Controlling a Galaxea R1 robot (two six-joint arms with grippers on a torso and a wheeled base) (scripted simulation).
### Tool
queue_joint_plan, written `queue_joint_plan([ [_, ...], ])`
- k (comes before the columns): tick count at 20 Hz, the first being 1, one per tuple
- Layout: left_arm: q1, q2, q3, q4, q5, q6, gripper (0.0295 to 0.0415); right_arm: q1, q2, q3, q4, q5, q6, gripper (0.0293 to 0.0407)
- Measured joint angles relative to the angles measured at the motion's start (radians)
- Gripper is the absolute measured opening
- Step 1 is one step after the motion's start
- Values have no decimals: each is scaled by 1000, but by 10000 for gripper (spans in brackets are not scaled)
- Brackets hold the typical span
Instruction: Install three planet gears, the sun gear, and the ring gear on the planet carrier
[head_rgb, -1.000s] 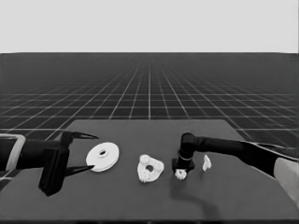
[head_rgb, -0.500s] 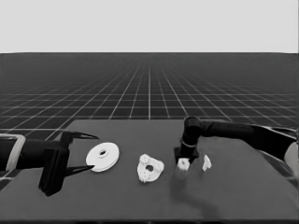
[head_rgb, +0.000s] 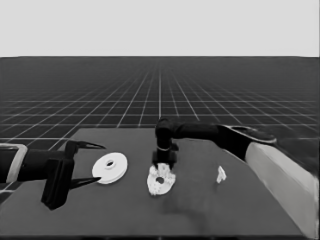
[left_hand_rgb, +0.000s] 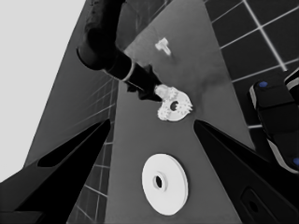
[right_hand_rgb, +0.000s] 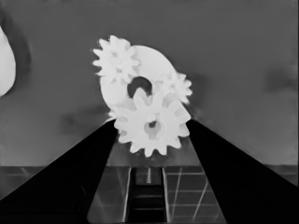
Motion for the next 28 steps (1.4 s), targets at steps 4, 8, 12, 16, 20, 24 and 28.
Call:
queue_joint_plan([
  [4,0,0,0,0,0,0,385,0,59,-83,2,3,-23,310],
  [8,0,0,0,0,0,0,385,-80,76,-133,-76,25,-52,310],
  [12,0,0,0,0,0,0,385,-118,84,-162,-111,39,-69,310],
  [16,0,0,0,0,0,0,385,-122,85,-166,-115,41,-71,310],
  [20,0,0,0,0,0,0,385,-132,84,-166,-115,41,-43,309],
  [24,0,0,0,0,0,0,385,-132,84,-166,-115,41,-2,309],
  [28,0,0,0,0,0,0,385,-132,84,-166,-115,41,39,309],
])
